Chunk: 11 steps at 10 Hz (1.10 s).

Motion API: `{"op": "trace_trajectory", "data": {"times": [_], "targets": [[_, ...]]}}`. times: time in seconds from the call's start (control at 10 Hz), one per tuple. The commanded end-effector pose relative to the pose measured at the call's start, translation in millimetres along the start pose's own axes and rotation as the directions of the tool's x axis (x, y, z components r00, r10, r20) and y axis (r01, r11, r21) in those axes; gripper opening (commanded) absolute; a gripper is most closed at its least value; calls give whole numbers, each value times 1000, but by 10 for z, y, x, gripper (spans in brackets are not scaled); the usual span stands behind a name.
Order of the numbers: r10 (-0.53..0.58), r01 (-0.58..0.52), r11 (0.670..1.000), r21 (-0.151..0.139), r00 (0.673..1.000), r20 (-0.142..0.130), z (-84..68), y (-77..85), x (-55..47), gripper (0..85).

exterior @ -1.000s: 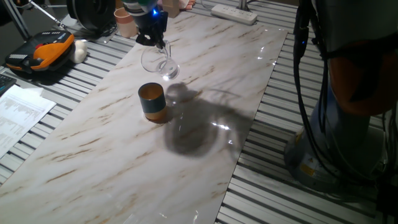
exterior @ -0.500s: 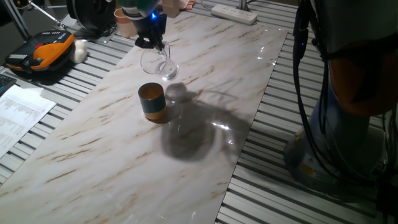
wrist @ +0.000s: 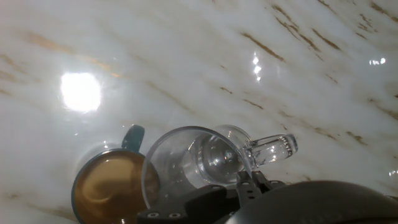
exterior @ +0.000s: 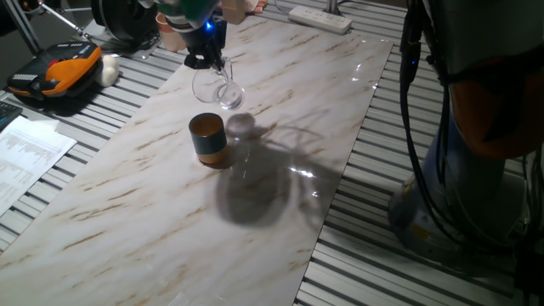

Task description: Pour the water from one cup into another empty cup

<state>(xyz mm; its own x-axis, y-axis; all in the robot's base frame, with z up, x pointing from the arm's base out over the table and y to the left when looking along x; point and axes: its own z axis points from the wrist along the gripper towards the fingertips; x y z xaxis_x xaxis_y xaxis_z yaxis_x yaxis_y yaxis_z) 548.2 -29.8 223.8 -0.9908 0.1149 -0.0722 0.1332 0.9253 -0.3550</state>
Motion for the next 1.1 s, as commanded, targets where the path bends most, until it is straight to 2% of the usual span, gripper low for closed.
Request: {"op": "trace_trajectory", "data": {"times": [0.0,0.7,0.9,1.0], "targets": [[1,-1,1000,0,1000,0,3,4,2,0],[-1,1,1000,28,1000,8,-18,38,38,0],[-7,6,998,57,1000,14,-22,47,50,0],[-8,7,998,58,1000,17,-20,55,57,0]]}}
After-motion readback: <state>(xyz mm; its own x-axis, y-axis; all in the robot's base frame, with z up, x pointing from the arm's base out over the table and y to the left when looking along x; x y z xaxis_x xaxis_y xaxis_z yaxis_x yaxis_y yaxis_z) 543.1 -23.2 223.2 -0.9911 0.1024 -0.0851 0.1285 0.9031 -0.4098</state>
